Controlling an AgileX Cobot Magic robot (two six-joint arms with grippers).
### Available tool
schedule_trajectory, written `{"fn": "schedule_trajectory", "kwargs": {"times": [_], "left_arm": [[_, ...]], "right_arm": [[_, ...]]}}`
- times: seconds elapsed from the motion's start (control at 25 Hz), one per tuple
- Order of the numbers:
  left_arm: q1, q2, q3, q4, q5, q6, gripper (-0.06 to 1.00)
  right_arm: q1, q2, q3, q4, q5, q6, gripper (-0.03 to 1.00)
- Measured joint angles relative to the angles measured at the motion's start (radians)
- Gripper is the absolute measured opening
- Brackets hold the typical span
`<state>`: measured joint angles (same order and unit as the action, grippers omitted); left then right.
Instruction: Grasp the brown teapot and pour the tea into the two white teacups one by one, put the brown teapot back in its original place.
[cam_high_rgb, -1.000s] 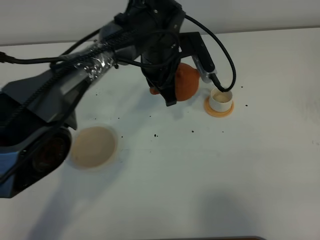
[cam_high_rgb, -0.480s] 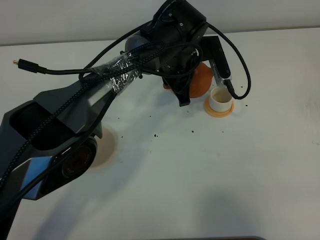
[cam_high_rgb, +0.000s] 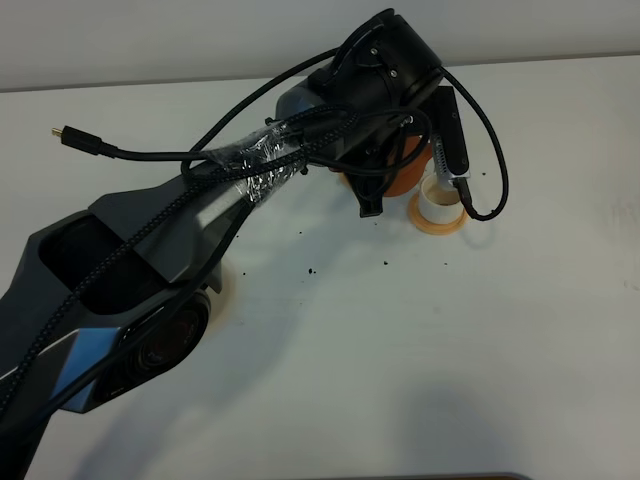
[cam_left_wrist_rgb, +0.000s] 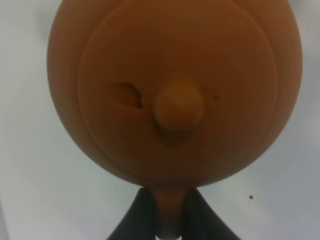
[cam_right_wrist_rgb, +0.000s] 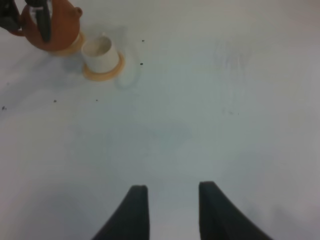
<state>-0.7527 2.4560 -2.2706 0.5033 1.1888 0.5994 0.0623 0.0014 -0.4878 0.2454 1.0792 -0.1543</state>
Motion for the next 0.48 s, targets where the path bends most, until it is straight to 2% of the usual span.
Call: {"fn": "schedule_trajectory", "kwargs": {"times": [0.2,0.48], "left_arm": [[-0.022,0.000,0.000,0.056,0.000,0.001,0.11],[-0.029,0.000,0.000,0.088,0.000,0.001,0.11]], "right_arm": [[0.000,0.000,0.000,0.000,0.000,0.000,0.24],[0.000,0.000,0.000,0.000,0.000,0.000,0.24]]}}
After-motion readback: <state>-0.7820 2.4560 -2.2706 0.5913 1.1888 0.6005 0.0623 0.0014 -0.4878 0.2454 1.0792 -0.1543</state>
